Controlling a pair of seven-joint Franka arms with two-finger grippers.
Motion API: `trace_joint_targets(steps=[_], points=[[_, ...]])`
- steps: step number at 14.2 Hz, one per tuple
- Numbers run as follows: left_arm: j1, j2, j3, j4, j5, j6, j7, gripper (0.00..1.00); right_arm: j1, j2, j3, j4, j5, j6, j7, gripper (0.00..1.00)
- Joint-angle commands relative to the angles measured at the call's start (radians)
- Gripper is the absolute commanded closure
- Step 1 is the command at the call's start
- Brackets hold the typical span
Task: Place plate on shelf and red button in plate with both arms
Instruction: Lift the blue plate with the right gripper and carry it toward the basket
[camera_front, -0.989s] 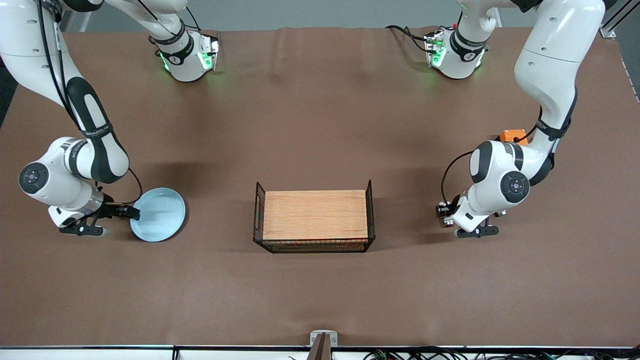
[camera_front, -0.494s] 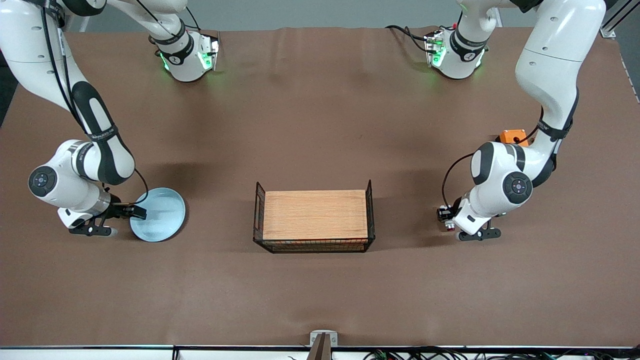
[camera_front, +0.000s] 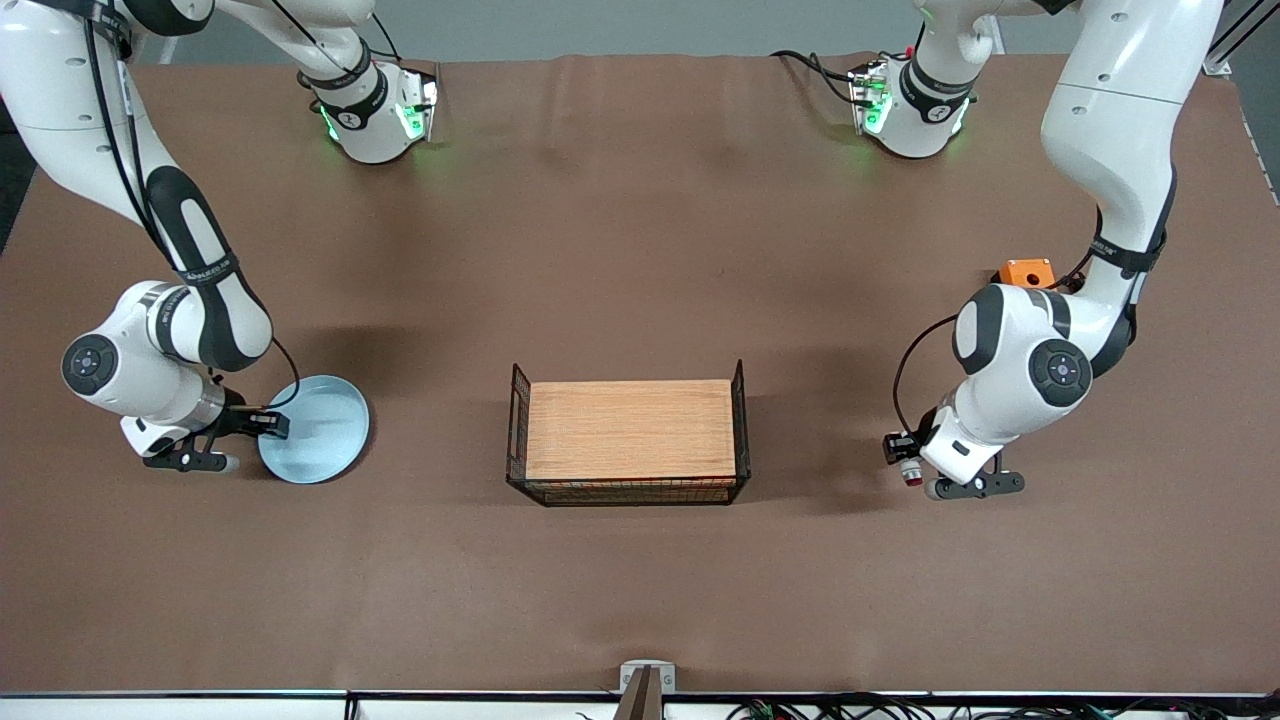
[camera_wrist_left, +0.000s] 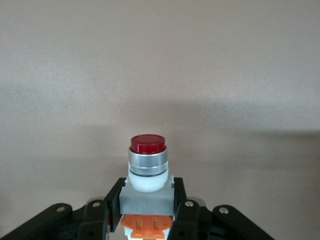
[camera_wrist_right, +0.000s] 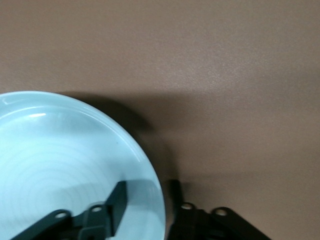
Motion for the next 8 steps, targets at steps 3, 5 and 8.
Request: trace_joint_targets(steps=[3, 5, 8], points=[[-0.007, -0.067, 0.003, 0.008, 0.002, -0.09, -0.02, 0.69, -0.015, 0.003, 0.013, 0.014, 0.008, -0.007, -0.011, 0.95], [-0.007, -0.092, 0.003, 0.014, 0.002, -0.126, -0.034, 0.69, -0.015, -0.003, 0.013, 0.026, 0.009, -0.022, -0.008, 0.99], [-0.008, -0.1, 0.003, 0.027, 0.002, -0.142, -0.042, 0.69, -0.014, -0.009, 0.013, 0.104, 0.087, -0.172, -0.007, 1.0]])
